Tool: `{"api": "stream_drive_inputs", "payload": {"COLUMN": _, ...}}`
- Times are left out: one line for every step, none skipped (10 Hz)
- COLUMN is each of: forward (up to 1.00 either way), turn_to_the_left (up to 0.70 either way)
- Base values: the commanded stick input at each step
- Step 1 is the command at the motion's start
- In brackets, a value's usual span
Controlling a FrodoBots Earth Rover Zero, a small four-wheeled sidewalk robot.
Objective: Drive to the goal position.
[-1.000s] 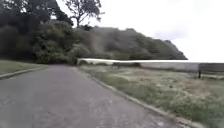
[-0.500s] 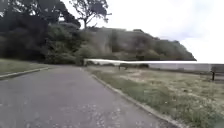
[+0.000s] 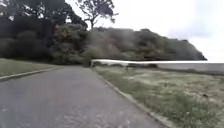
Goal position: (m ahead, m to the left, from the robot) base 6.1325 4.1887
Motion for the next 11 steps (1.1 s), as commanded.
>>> {"api": "stream_drive_inputs", "payload": {"forward": 0.7, "turn_to_the_left": 0.27}}
{"api": "stream_drive_inputs", "payload": {"forward": 0.7, "turn_to_the_left": 0.27}}
{"api": "stream_drive_inputs", "payload": {"forward": 0.7, "turn_to_the_left": 0.27}}
{"api": "stream_drive_inputs", "payload": {"forward": 0.7, "turn_to_the_left": 0.27}}
{"api": "stream_drive_inputs", "payload": {"forward": 0.7, "turn_to_the_left": 0.27}}
{"api": "stream_drive_inputs", "payload": {"forward": 0.7, "turn_to_the_left": 0.27}}
{"api": "stream_drive_inputs", "payload": {"forward": 0.7, "turn_to_the_left": 0.27}}
{"api": "stream_drive_inputs", "payload": {"forward": 0.7, "turn_to_the_left": 0.27}}
{"api": "stream_drive_inputs", "payload": {"forward": 0.7, "turn_to_the_left": 0.27}}
{"api": "stream_drive_inputs", "payload": {"forward": 0.7, "turn_to_the_left": 0.27}}
{"api": "stream_drive_inputs", "payload": {"forward": 0.7, "turn_to_the_left": 0.27}}
